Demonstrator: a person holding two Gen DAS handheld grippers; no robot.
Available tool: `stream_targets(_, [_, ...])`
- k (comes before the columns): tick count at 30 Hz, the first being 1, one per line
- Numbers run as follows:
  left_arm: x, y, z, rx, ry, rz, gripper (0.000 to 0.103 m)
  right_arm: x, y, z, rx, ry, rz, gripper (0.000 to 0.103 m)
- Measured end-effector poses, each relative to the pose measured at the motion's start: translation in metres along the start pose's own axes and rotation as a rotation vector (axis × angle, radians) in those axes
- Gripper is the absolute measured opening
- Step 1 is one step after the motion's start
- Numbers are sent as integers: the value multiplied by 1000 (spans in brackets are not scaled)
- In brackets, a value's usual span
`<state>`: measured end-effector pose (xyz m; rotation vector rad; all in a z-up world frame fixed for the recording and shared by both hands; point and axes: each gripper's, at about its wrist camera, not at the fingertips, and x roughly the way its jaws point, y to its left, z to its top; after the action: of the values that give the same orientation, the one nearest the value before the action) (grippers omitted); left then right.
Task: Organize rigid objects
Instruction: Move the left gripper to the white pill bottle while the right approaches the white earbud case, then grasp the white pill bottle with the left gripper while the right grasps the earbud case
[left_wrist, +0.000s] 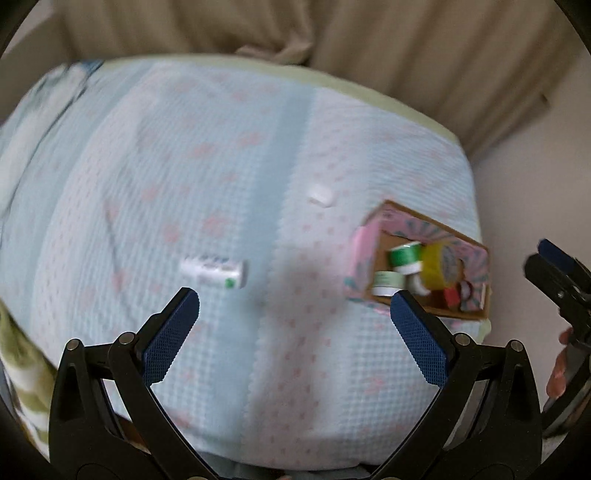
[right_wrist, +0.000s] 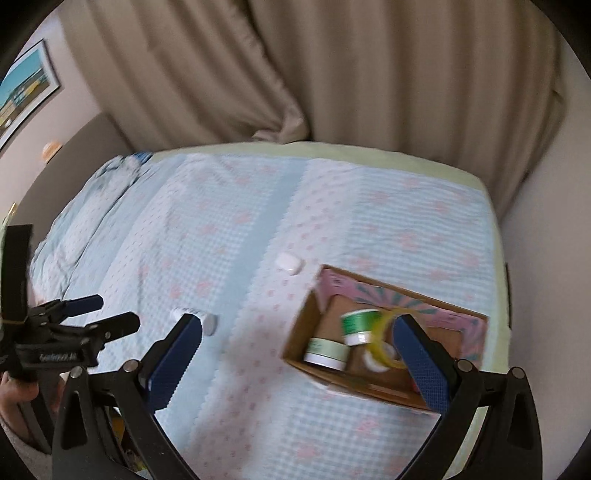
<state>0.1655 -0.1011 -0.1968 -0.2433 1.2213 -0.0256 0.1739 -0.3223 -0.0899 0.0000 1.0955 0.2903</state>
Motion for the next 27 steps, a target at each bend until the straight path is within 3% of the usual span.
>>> stream_targets(8, [39, 82, -1, -232, 56, 40, 103, 49, 41, 27, -115, 58, 53, 103])
stream_targets(13, [86, 116, 7, -369, 119, 49, 102, 94, 53, 49, -207, 115, 61, 103])
stream_targets(19, [150, 143, 14, -547, 196, 59, 100, 175, 53, 73, -329, 229, 80, 103])
stream_targets(27, [228, 167, -5, -887, 251, 53, 92, 303, 48, 81, -556, 418, 105, 103])
